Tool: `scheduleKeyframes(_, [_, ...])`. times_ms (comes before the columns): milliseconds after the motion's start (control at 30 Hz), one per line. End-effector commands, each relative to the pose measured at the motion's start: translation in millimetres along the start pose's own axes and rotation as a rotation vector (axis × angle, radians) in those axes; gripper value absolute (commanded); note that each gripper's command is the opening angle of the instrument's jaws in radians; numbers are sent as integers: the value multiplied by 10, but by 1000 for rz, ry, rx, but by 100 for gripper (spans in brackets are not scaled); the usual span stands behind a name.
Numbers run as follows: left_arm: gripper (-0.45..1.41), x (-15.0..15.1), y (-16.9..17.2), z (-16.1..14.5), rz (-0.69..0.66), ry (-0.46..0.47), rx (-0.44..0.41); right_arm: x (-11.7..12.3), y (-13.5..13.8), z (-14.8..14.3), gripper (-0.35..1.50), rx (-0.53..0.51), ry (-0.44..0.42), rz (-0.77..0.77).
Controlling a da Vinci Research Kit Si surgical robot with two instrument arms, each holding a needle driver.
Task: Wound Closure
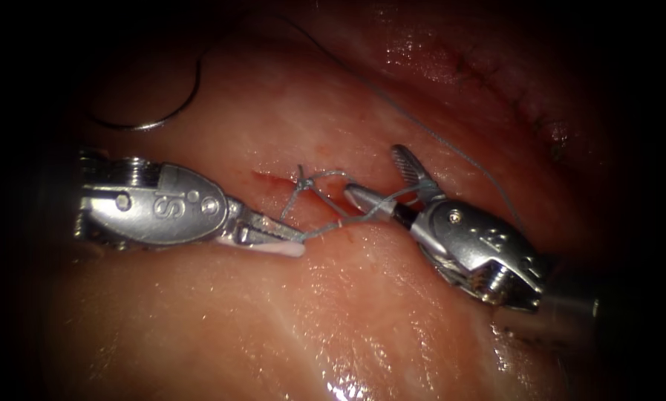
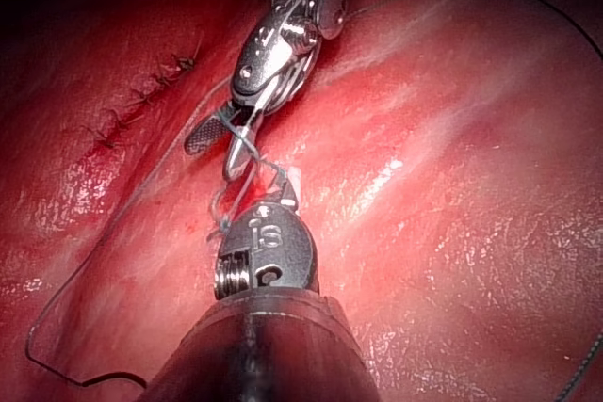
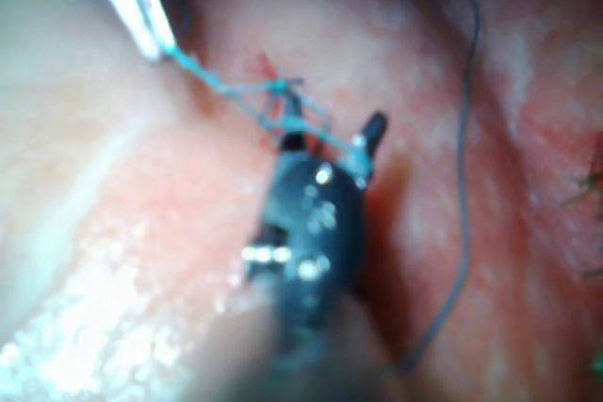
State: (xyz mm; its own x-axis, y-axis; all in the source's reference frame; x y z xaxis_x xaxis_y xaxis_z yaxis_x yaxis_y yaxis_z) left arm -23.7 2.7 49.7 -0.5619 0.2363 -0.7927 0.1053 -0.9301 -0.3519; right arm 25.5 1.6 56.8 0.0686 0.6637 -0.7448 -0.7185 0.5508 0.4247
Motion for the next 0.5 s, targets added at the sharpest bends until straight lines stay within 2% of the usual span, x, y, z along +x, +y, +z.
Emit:
scheduleKeyframes(33, [-45, -5, 3, 10, -1, 0, -3, -2, -5, 9, 83, 29, -19, 5])
scheduleKeyframes(300, [-45, -6, 3, 10, 0, 1, -3, -2, -7, 13, 66, 88, -120, -4])
scheduleKeyframes(500, [-45, -7, 5, 9, 0, 0, -3, -12, -4, 15, 62, 122, -178, -6])
